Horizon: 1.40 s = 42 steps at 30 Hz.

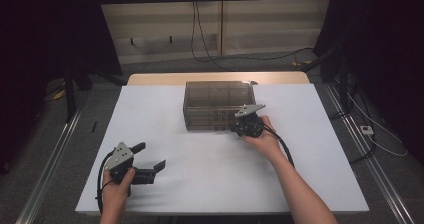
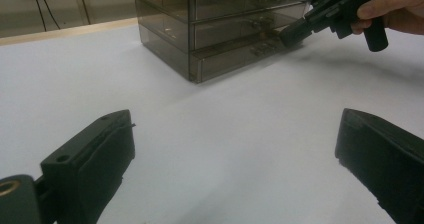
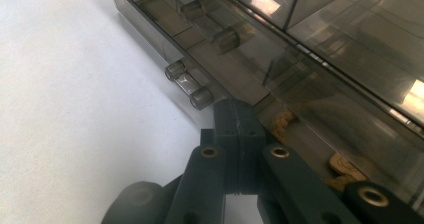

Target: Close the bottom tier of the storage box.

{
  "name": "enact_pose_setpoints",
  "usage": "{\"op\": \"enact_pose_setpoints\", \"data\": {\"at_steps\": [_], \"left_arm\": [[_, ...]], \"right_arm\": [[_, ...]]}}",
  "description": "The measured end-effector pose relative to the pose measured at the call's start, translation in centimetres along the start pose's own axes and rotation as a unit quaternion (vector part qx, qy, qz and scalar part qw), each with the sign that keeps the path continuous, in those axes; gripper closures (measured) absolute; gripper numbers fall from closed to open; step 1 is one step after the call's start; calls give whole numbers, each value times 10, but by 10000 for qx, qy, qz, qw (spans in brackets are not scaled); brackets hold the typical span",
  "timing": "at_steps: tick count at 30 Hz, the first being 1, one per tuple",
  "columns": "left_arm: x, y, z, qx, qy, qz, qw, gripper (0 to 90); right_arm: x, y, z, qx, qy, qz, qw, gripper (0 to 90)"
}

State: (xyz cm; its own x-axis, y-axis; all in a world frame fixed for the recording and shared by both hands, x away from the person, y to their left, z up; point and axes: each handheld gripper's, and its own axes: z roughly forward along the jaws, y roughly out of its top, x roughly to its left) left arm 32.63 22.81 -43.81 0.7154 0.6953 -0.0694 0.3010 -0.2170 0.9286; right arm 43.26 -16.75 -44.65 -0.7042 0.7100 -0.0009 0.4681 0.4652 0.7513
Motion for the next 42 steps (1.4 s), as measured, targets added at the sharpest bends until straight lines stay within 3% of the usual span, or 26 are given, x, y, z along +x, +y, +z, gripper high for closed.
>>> {"op": "enact_pose_setpoints", "data": {"at_steps": [42], "left_arm": [[0, 0, 0, -13, -6, -5, 10000, 27]], "right_arm": [[-5, 1, 6, -37, -177, 69, 9998, 900]]}}
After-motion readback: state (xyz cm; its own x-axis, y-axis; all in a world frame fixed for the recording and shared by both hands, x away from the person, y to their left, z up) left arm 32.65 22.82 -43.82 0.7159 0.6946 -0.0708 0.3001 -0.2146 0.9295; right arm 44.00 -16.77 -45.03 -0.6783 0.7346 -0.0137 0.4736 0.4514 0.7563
